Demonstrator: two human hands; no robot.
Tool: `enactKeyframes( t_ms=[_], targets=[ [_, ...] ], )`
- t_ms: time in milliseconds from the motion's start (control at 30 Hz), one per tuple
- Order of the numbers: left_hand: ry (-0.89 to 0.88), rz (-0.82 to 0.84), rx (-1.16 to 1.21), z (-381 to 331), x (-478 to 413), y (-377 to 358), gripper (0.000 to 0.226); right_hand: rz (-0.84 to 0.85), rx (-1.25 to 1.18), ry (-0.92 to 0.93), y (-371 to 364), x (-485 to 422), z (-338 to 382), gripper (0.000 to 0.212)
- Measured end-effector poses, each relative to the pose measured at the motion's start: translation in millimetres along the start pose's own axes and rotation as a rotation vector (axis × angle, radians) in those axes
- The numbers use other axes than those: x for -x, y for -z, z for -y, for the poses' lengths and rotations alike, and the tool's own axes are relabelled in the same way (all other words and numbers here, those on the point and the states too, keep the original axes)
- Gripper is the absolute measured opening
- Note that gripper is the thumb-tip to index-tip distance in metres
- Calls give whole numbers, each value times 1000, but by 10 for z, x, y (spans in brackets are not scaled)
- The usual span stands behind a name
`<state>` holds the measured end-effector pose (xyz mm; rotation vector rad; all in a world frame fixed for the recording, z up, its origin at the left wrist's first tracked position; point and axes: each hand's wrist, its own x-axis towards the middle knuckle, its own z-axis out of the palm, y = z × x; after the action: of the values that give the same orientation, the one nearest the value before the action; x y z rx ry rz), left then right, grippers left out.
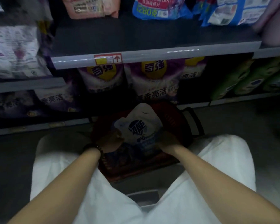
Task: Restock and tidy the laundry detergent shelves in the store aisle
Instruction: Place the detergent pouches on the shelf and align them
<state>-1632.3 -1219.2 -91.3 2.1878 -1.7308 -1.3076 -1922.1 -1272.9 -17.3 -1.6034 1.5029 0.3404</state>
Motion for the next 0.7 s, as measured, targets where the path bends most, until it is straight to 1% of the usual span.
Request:
enactKeyframes(
  t_ms=[33,67,100,133,167,200,233,300,367,433,533,567,633,700],
  targets=[
    [-37,65,-13,-99,-12,-4,57,-9,-81,0,-7,-73,31,24],
    [-61,107,-42,-233,37,22,43,-23,-166,14,6,-153,65,22],
    [-49,88,-50,-501,221,139,29,-40,-241,31,50,-218,122,34],
    [-70,55,-65,-677,319,199,29,-71,-300,40,112,-268,191,53],
    [-42,56,-74,-668,316,174,36,-115,-326,37,167,-354,242,69],
    [-36,51,-83,-619,273,115,41,-152,-319,27,220,-457,289,76],
    [-24,73,-67,-584,272,102,42,-163,-320,8,259,-565,319,78],
    [-24,83,-58,-520,240,111,39,-141,-345,-37,298,-780,326,77],
    [-36,60,-50,-499,213,117,35,-104,-411,-74,303,-899,320,71],
    [-33,47,-65,-510,218,127,32,-82,-469,-40,280,-1007,263,61],
    [-17,67,-46,-522,192,108,33,-50,-526,30,264,-1069,192,66],
    [-19,73,-45,-548,192,114,33,-57,-503,49,262,-1072,154,67],
    [-21,73,-48,-561,189,115,35,-69,-367,139,234,-1064,98,64],
    [-12,72,-49,-546,180,112,36,-63,-252,202,179,-1087,73,50]
  ],
)
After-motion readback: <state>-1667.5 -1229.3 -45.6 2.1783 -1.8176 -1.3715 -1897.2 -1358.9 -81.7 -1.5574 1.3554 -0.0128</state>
